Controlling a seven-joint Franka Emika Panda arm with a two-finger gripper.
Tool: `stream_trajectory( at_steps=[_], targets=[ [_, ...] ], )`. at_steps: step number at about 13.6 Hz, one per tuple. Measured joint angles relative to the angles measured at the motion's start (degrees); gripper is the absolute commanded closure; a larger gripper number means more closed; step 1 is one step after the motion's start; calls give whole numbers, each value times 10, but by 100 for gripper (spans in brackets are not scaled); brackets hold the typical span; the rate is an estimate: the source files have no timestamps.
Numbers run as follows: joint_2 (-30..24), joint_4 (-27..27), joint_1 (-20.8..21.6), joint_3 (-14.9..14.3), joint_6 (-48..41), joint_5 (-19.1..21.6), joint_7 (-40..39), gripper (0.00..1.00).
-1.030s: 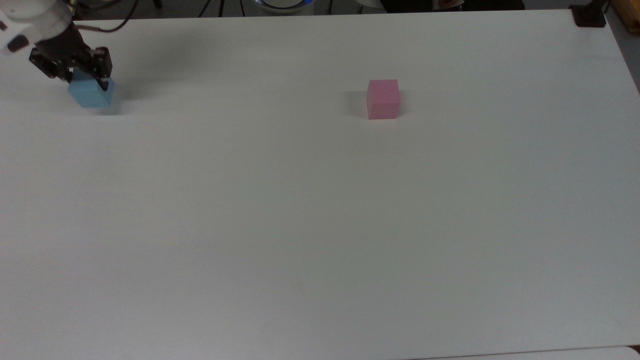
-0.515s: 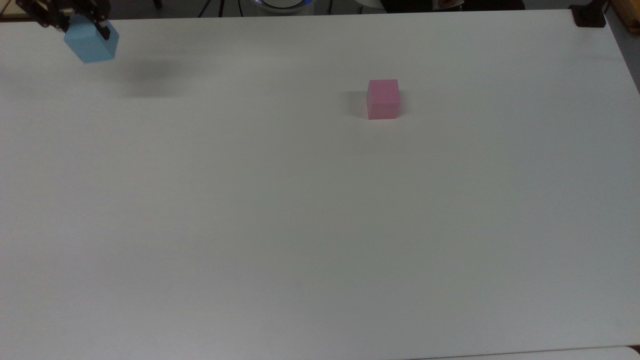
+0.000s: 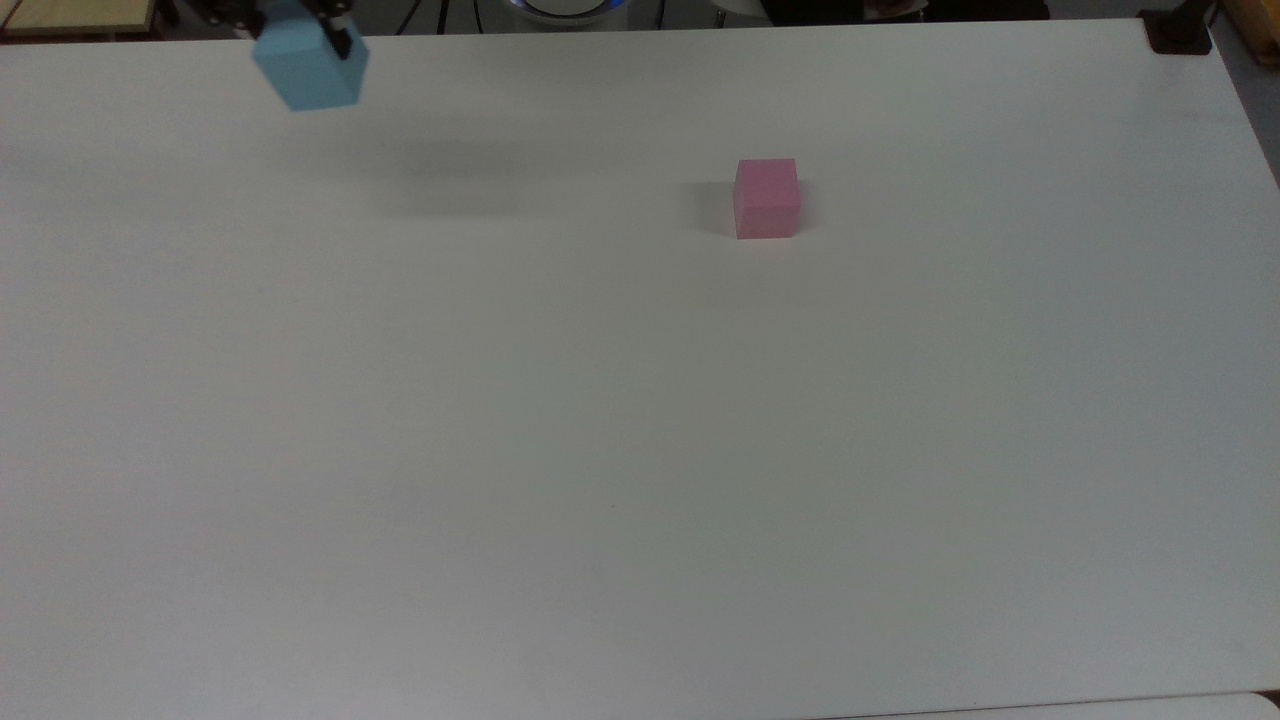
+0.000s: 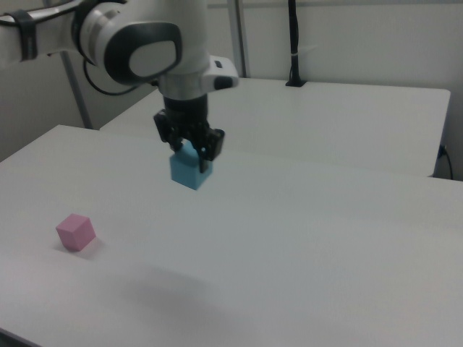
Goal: Put blue cube on pink cube
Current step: 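Lift the light-blue cube and carry it over the pink cube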
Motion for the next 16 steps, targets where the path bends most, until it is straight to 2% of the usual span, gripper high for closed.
stream_trajectory(
  at_steps=[2, 3, 8, 11, 16],
  targets=[
    [-12, 0, 0, 42, -15, -4, 47, 57],
    [-18, 0, 1, 77, -21, -19, 90, 57],
    [-20, -1, 13, 179, -22, -44, 218, 57],
    [-20, -3, 32, 214, -22, -45, 271, 57],
    [-14, -17, 80, 248, -22, -45, 318, 57]
  ],
)
